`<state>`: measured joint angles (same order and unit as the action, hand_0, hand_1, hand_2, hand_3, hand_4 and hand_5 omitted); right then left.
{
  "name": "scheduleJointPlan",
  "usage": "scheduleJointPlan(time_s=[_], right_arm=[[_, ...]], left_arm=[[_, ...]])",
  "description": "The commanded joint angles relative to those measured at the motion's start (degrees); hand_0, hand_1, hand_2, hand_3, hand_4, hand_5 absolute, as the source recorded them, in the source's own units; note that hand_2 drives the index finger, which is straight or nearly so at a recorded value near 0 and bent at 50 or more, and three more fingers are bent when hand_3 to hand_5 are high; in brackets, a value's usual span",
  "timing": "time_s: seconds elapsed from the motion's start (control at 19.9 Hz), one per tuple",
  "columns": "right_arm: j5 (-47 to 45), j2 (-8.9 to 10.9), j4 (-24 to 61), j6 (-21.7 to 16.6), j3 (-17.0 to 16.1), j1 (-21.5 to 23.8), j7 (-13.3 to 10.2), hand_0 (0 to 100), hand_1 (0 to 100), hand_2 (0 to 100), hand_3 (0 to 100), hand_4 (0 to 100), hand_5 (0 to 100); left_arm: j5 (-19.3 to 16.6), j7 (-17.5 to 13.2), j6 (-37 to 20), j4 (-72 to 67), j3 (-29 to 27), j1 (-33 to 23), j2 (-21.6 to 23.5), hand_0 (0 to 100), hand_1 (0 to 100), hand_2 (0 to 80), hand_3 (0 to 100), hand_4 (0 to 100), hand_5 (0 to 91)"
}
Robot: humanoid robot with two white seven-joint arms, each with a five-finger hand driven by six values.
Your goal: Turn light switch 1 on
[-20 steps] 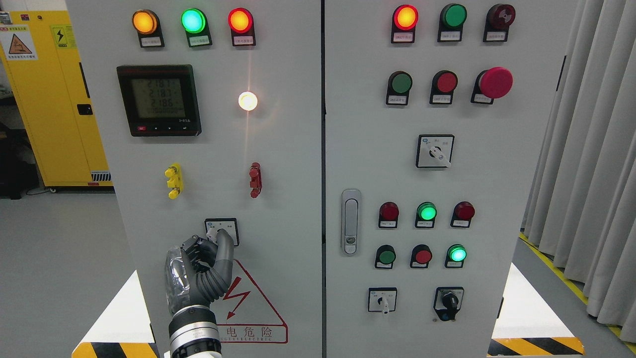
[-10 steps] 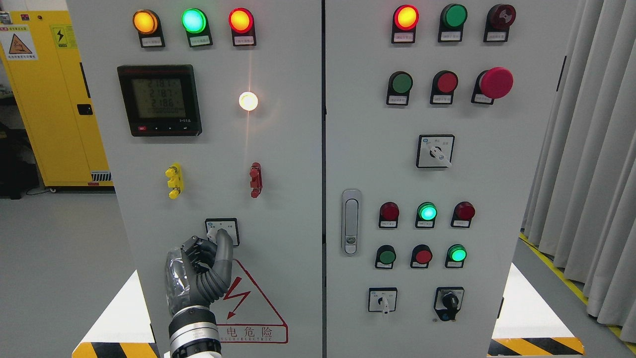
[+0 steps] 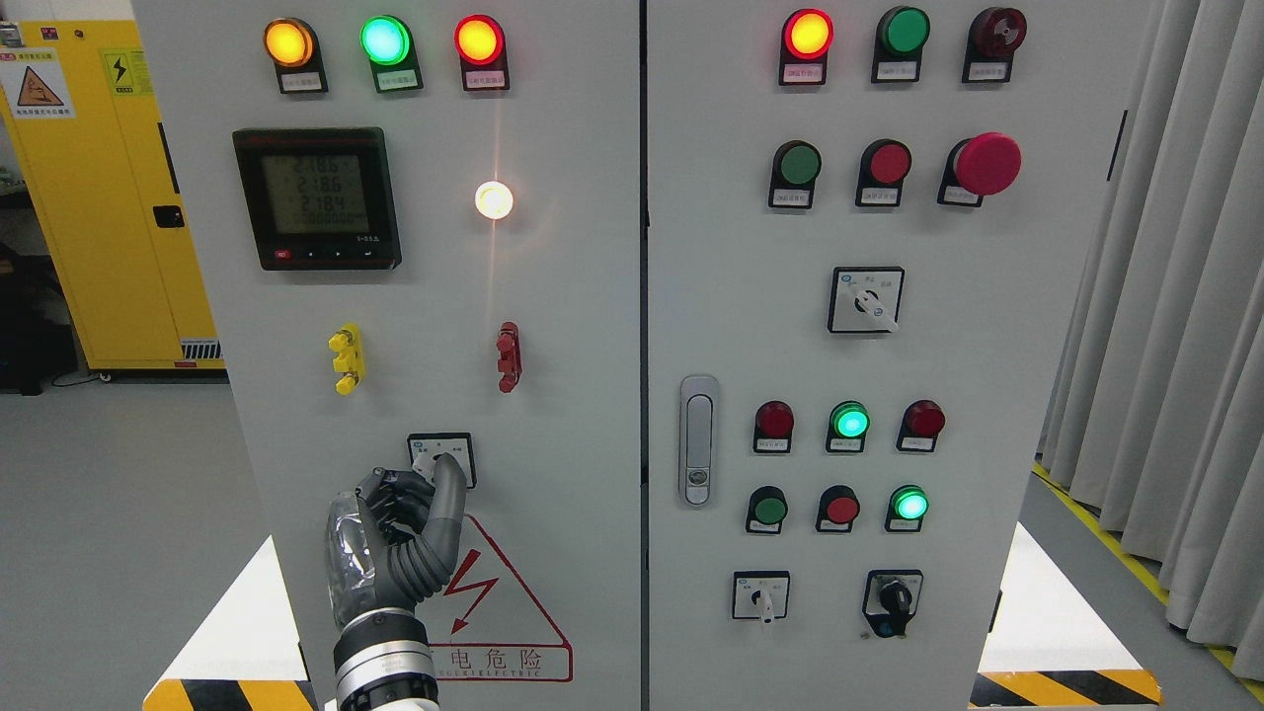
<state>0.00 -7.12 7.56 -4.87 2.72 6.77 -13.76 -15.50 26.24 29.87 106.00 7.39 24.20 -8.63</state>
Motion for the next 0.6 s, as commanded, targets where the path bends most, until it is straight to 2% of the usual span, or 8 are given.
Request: scheduleJointPlan(time_s=[0.0,0.25,0.55], right_arm=[[-1.67,0.01,0.0,0.04,0.0,-0.01,-0.04,0,50,4,0,0,0],[-1.67,0.01,0.0,0.04,0.0,-0.01,-0.04,0,50,4,0,0,0],[-1.67,0.01,0.0,0.04,0.0,-0.01,-0.04,0,50,4,0,0,0]], left_arm=[[0.03,0.13,-0.34,0.17,0.0,-0.21,0.02,24,53,66.2,92,87,81.0],[0.12,1.18,-0.43,0.26,0.0,-0.56,0.1,18,54,66.5,92,87,81.1],[0.12,2.67,-2.0,0.96,0.08,-3.71,0.28,8,54,68.2,93,87,81.9]])
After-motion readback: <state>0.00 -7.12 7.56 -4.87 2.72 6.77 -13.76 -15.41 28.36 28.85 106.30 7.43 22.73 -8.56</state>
